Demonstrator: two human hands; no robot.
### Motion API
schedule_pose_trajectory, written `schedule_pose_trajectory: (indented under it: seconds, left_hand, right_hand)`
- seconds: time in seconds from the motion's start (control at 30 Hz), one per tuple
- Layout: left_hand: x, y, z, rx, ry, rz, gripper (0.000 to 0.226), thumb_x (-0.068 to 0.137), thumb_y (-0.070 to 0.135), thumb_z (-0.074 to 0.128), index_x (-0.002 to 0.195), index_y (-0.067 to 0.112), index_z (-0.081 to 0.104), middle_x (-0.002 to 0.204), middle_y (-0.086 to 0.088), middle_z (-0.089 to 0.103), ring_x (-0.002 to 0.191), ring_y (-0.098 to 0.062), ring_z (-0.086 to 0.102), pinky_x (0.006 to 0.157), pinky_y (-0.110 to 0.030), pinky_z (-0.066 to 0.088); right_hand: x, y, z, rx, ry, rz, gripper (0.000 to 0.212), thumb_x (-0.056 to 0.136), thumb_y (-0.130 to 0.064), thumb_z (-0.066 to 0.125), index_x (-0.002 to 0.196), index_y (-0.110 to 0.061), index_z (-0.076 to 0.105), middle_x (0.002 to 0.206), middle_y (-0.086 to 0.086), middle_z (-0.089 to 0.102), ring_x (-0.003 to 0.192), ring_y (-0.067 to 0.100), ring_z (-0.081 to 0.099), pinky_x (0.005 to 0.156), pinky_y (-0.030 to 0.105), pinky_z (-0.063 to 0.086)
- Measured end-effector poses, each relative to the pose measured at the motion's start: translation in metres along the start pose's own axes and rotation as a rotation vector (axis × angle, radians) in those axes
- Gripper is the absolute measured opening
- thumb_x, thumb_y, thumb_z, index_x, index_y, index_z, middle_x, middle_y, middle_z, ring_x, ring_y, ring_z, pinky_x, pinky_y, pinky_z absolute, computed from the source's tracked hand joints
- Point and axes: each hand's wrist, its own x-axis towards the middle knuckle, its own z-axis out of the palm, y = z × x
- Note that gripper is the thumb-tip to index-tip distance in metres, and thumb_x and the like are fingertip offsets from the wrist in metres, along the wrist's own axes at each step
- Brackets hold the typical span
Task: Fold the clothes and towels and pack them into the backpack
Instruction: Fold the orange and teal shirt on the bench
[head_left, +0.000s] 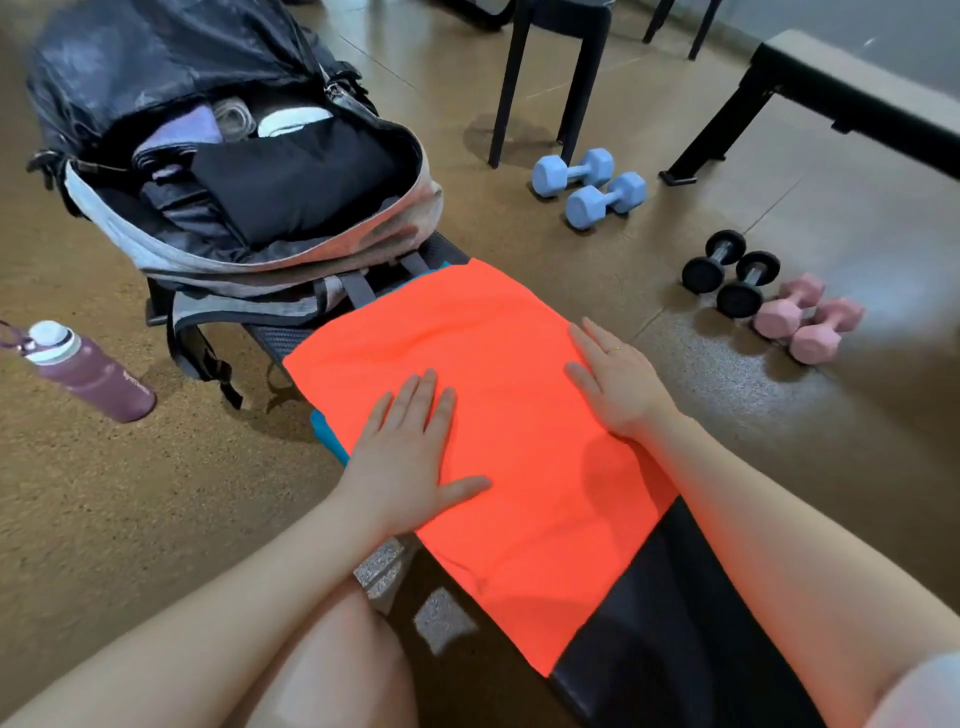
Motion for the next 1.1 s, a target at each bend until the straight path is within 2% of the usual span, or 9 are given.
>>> schedule_pose_trajectory:
  seconds: [0.13, 0.23, 0.3, 0.47, 0.6, 0.73, 0.83, 0.93, 1.1]
  left_hand:
    - [-0.026, 0.037, 0.006, -0.08, 0.289, 0.365, 0.05, 0.075, 0.056, 0.041, 0.103, 0.017, 0.057, 0.102, -0.008, 0.062, 0.092, -0.029, 0.062, 0.074, -0.034, 0.054]
    - [-0.049, 0.073, -0.003, -0.089, 0.15, 0.526, 0.039, 0.081, 0.053, 0.041, 0.085, 0.018, 0.058, 0.08, -0.001, 0.057, 0.07, -0.023, 0.06, 0.054, -0.026, 0.045]
    - [-0.06, 0.093, -0.001, -0.033, 0.028, 0.43, 0.046, 0.082, 0.059, 0.044, 0.092, 0.015, 0.055, 0.091, -0.004, 0.055, 0.084, -0.024, 0.057, 0.06, -0.031, 0.042]
    - [-0.082, 0.124, 0.023, 0.144, 0.013, 0.294, 0.048, 0.038, 0.046, 0.081, 0.066, 0.016, 0.058, 0.066, -0.001, 0.056, 0.058, -0.021, 0.057, 0.035, -0.021, 0.034]
    - [-0.084, 0.127, 0.025, 0.259, 0.065, 0.22, 0.04, 0.039, 0.021, 0.083, 0.073, 0.012, 0.063, 0.067, -0.004, 0.057, 0.06, -0.023, 0.059, 0.037, -0.023, 0.037]
    - [-0.079, 0.128, 0.004, -0.011, 0.035, 0.243, 0.026, 0.084, 0.02, 0.051, 0.108, 0.011, 0.052, 0.108, -0.009, 0.054, 0.104, -0.03, 0.052, 0.078, -0.04, 0.044]
    - [-0.09, 0.143, -0.011, -0.298, 0.07, 0.439, 0.031, 0.075, 0.029, 0.045, 0.099, 0.014, 0.059, 0.098, -0.005, 0.06, 0.092, -0.021, 0.055, 0.076, -0.031, 0.041]
    - [-0.106, 0.163, -0.021, -0.609, -0.002, 0.608, 0.03, 0.066, 0.029, 0.044, 0.083, 0.015, 0.064, 0.074, 0.008, 0.058, 0.069, 0.001, 0.048, 0.063, -0.011, 0.034]
    - [-0.105, 0.148, -0.04, -0.875, 0.009, 0.463, 0.021, 0.056, 0.039, 0.045, 0.071, 0.03, 0.056, 0.065, 0.02, 0.056, 0.062, 0.007, 0.048, 0.061, -0.009, 0.036]
  right_hand:
    - [-0.053, 0.015, -0.002, 0.195, 0.247, 0.179, 0.047, 0.093, -0.032, 0.035, 0.125, -0.002, 0.052, 0.128, 0.018, 0.053, 0.118, 0.035, 0.049, 0.098, 0.041, 0.038]
    - [-0.088, 0.027, 0.001, 0.262, 0.294, 0.45, 0.034, 0.093, -0.025, 0.048, 0.12, -0.003, 0.053, 0.122, 0.019, 0.054, 0.114, 0.037, 0.047, 0.095, 0.043, 0.037]
    - [-0.102, 0.031, 0.0, 0.21, 0.26, 0.568, 0.039, 0.093, -0.034, 0.048, 0.119, -0.006, 0.055, 0.124, 0.019, 0.052, 0.116, 0.037, 0.044, 0.096, 0.043, 0.035]
    - [-0.11, 0.028, 0.002, 0.377, 0.274, 0.573, 0.035, 0.09, -0.035, 0.051, 0.114, -0.009, 0.057, 0.119, 0.019, 0.053, 0.112, 0.036, 0.048, 0.091, 0.041, 0.039]
    - [-0.11, 0.022, -0.007, 0.602, 0.293, 0.593, 0.019, 0.09, -0.023, 0.051, 0.1, -0.007, 0.054, 0.107, 0.019, 0.062, 0.1, 0.033, 0.057, 0.077, 0.035, 0.041]
    - [-0.139, 0.037, -0.021, 0.828, 0.364, 0.698, 0.01, 0.087, -0.019, 0.053, 0.08, -0.016, 0.046, 0.086, 0.017, 0.06, 0.067, 0.029, 0.057, 0.058, 0.034, 0.049]
    - [-0.179, 0.053, -0.036, 1.031, 0.459, 0.771, 0.013, 0.084, -0.012, 0.05, 0.072, -0.015, 0.046, 0.062, 0.01, 0.048, 0.04, 0.014, 0.041, 0.033, 0.016, 0.028]
    - [-0.209, 0.058, -0.056, 1.286, 0.534, 0.832, 0.02, 0.084, -0.01, 0.048, 0.065, -0.017, 0.044, 0.038, 0.0, 0.039, 0.026, 0.008, 0.029, 0.036, 0.009, 0.02]
    - [-0.201, 0.041, -0.084, 1.52, 0.684, 0.742, 0.021, 0.087, -0.009, 0.049, 0.069, -0.019, 0.045, 0.035, -0.007, 0.04, 0.028, 0.006, 0.034, 0.036, 0.011, 0.023]
